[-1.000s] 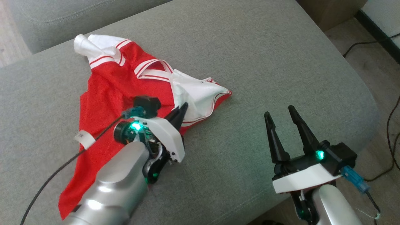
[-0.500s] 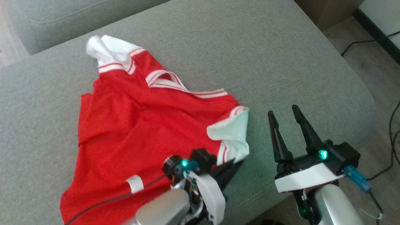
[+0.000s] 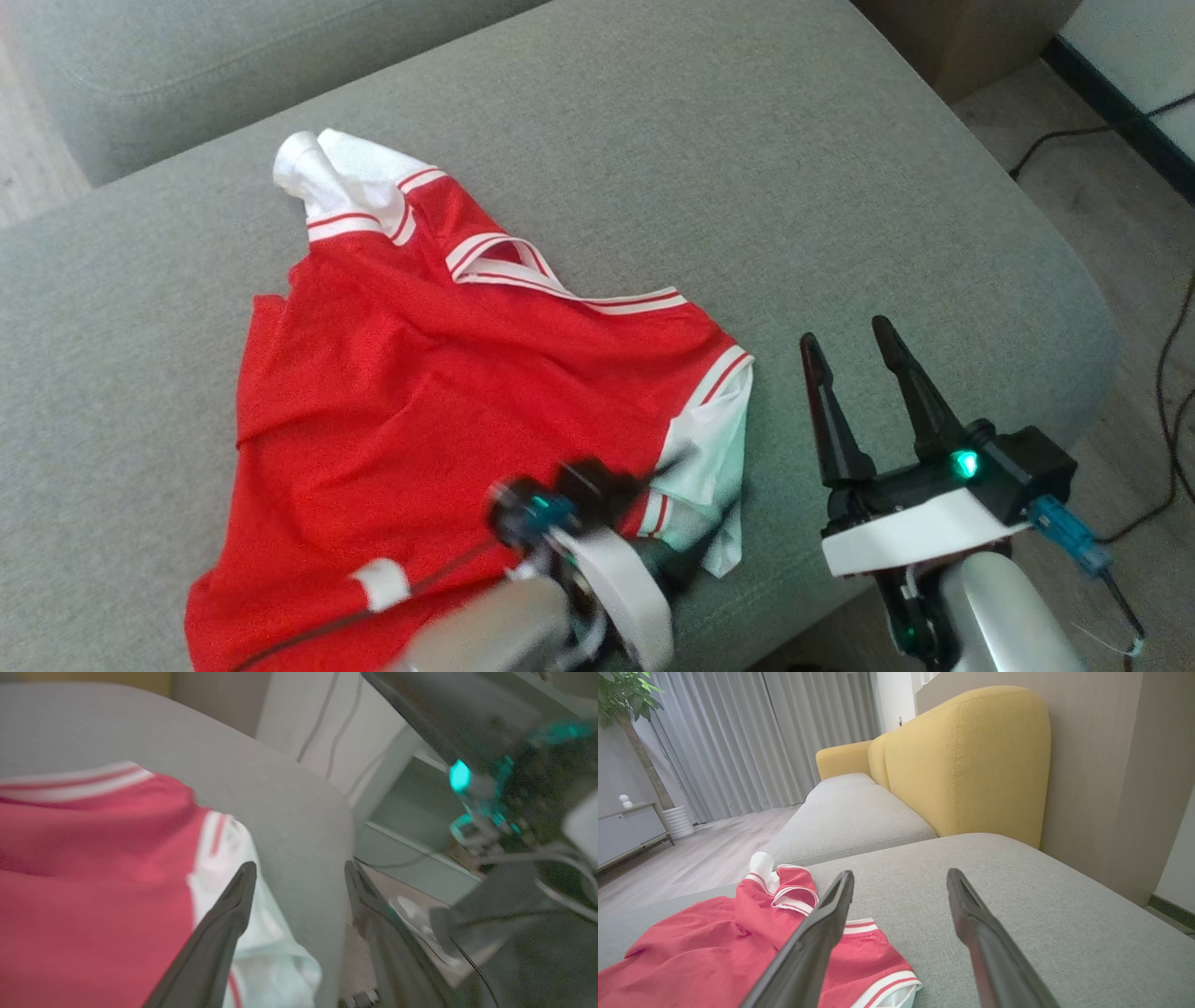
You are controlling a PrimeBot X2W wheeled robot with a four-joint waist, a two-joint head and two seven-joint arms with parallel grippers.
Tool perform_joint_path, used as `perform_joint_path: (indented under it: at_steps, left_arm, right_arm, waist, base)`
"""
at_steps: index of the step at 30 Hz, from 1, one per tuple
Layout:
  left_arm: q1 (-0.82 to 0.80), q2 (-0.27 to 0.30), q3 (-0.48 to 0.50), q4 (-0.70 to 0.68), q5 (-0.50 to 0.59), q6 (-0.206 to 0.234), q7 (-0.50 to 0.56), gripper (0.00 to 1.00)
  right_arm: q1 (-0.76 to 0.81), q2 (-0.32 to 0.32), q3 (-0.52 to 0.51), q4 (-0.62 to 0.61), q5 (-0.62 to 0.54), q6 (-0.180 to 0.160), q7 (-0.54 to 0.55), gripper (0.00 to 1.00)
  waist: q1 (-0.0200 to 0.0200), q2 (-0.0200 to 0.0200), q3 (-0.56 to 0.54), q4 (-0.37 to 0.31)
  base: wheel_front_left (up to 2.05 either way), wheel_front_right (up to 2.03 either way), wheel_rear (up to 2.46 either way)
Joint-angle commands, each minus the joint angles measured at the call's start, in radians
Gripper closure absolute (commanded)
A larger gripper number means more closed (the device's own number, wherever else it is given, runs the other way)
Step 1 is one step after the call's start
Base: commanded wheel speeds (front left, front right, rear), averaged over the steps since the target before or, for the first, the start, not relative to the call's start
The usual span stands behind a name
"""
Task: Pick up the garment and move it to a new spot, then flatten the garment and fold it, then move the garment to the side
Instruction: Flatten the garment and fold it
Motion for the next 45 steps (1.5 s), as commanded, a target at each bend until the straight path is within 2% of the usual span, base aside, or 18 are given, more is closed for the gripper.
perform_joint_path:
  at_steps: [1,3,4,7,11,14,19,22,23,24,27,31,33,37,40,45]
  left_arm:
    - [-0.049,0.033,0.070,-0.031,-0.013,0.040,-0.018,0.00]
    - [-0.063,0.080,0.118,-0.037,-0.027,0.091,-0.013,0.00]
    - [-0.063,0.080,0.118,-0.037,-0.027,0.091,-0.013,0.00]
    - [-0.090,0.154,0.183,-0.019,-0.045,0.175,0.015,0.00]
    - [-0.126,0.221,0.203,0.032,-0.051,0.234,0.102,0.00]
    - [-0.142,0.243,0.195,0.052,-0.059,0.238,0.175,0.00]
    - [-0.140,0.258,0.181,0.033,-0.098,0.205,0.275,0.00]
    - [-0.139,0.272,0.160,0.031,-0.087,0.216,0.313,0.00]
    - [-0.136,0.274,0.152,0.033,-0.086,0.217,0.329,0.63]
    - [-0.131,0.277,0.136,0.031,-0.083,0.207,0.351,1.00]
    - [-0.126,0.286,0.116,0.011,-0.077,0.190,0.370,1.00]
    - [-0.127,0.295,0.120,-0.020,-0.069,0.202,0.348,1.00]
    - [-0.135,0.298,0.147,-0.038,-0.063,0.227,0.295,1.00]
    - [-0.173,0.302,0.235,-0.070,-0.036,0.317,0.130,1.00]
    - [-0.206,0.311,0.298,-0.077,-0.018,0.366,0.015,1.00]
    - [-0.248,0.337,0.365,-0.089,0.016,0.415,-0.070,1.00]
  right_arm:
    - [-0.002,-0.002,0.013,-0.031,-0.003,0.008,-0.009,0.00]
    - [0.002,-0.002,0.008,-0.034,-0.006,0.008,-0.009,0.00]
    - [0.002,-0.002,0.008,-0.034,-0.006,0.008,-0.009,0.00]
    - [0.002,-0.002,0.008,-0.036,-0.009,0.008,-0.009,0.00]
    - [-0.004,-0.002,0.012,-0.037,-0.012,0.008,-0.009,0.00]
    - [-0.010,-0.002,0.014,-0.036,-0.011,0.008,-0.009,0.00]
    - [-0.011,-0.002,0.016,-0.035,-0.008,0.008,-0.009,0.00]
    - [-0.010,-0.002,0.016,-0.036,-0.006,0.008,-0.009,0.00]
    - [-0.010,-0.002,0.016,-0.036,-0.006,0.008,-0.009,0.00]
    - [-0.010,-0.002,0.017,-0.036,-0.005,0.008,-0.009,0.00]
    - [-0.011,-0.002,0.015,-0.036,-0.003,0.008,-0.009,0.00]
    - [-0.007,-0.002,0.008,-0.036,-0.004,0.008,-0.009,0.00]
    - [-0.006,-0.002,0.006,-0.035,-0.005,0.008,-0.009,0.00]
    - [-0.008,-0.002,0.006,-0.036,-0.007,0.008,-0.009,0.00]
    - [-0.012,-0.002,0.011,-0.035,-0.008,0.008,-0.009,0.00]
    - [-0.014,-0.002,0.009,-0.036,-0.012,0.008,-0.009,0.00]
  waist:
    - [0.0001,0.0000,-0.006,0.007]
    - [0.0001,0.0000,-0.007,0.017]
    - [0.0001,0.0000,-0.007,0.017]
    - [0.0001,0.0000,-0.003,0.031]
    - [0.0001,0.0000,0.004,0.042]
    - [0.0001,0.0000,0.009,0.044]
    - [0.0001,0.0000,0.015,0.040]
    - [0.0001,0.0000,0.018,0.037]
    - [0.0001,0.0000,0.018,0.036]
    - [0.0001,0.0000,0.018,0.035]
    - [0.0001,0.0000,0.016,0.034]
    - [0.0001,0.0000,0.013,0.041]
    - [0.0001,0.0000,0.012,0.046]
    - [0.0001,0.0000,0.012,0.061]
    - [0.0001,0.0000,0.013,0.068]
    - [0.0001,0.0000,0.015,0.075]
  base:
    - [0.00,0.00,0.00]
    - [0.00,0.00,0.00]
    - [0.00,0.00,0.00]
    - [0.00,0.00,0.00]
    - [0.00,0.00,0.00]
    - [0.00,0.00,0.00]
    - [0.00,0.00,0.00]
    - [0.00,0.00,0.00]
    - [0.00,0.00,0.00]
    - [0.00,0.00,0.00]
    - [0.00,0.00,0.00]
    - [0.00,0.00,0.00]
    - [0.00,0.00,0.00]
    - [0.00,0.00,0.00]
    - [0.00,0.00,0.00]
    - [0.00,0.00,0.00]
